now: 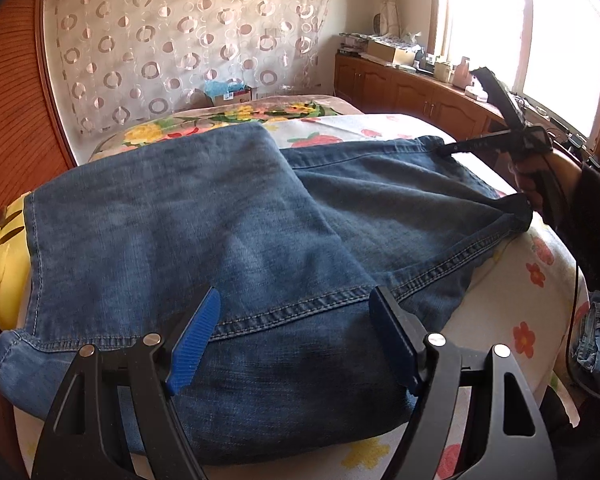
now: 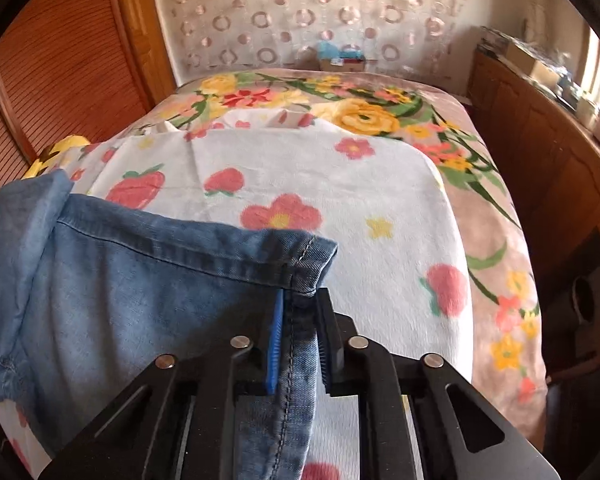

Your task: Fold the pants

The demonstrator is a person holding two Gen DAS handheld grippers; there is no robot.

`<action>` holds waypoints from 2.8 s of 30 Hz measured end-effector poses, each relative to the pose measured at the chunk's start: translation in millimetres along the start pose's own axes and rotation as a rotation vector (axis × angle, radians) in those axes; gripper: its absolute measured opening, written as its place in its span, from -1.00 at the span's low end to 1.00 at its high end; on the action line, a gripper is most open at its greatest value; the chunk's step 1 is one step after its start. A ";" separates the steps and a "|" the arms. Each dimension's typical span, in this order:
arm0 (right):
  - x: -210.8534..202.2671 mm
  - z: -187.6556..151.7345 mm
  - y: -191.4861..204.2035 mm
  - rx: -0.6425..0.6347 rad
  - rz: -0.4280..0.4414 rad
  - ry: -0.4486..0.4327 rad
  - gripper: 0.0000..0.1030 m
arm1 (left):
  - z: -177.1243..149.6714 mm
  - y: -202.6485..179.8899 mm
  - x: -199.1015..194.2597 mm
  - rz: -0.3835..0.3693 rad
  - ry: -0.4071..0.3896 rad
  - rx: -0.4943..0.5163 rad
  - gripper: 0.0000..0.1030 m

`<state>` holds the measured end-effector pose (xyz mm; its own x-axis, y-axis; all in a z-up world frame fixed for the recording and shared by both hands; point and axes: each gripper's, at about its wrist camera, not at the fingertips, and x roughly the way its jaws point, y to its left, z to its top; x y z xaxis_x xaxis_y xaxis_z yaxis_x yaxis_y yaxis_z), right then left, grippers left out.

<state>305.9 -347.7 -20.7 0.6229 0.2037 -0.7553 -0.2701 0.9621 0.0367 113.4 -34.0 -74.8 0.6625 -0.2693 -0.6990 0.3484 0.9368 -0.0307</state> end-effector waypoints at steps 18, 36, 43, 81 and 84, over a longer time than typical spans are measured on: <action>-49.5 -20.9 8.7 0.022 -0.095 -0.122 -0.31 | -7.4 2.5 -3.8 0.015 -0.004 -0.017 0.51; -126.0 -135.1 14.6 0.153 -0.067 -0.242 -0.15 | -11.5 -7.2 14.4 0.053 0.022 -0.027 0.51; -125.2 -154.1 25.1 0.201 -0.048 -0.225 -0.15 | -12.9 -9.6 18.2 0.070 0.025 -0.015 0.51; -67.0 -128.7 15.8 0.448 -0.021 -0.176 -0.27 | -13.5 -10.5 20.4 0.069 0.026 -0.014 0.52; -64.7 -124.4 18.2 0.421 -0.002 -0.172 -0.77 | -13.2 -10.4 19.6 0.064 0.022 -0.019 0.52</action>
<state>169.4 -365.9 -52.6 0.7455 0.1946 -0.6375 0.0311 0.9452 0.3250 113.9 -46.1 -97.6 0.6678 -0.2043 -0.7157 0.2930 0.9561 0.0005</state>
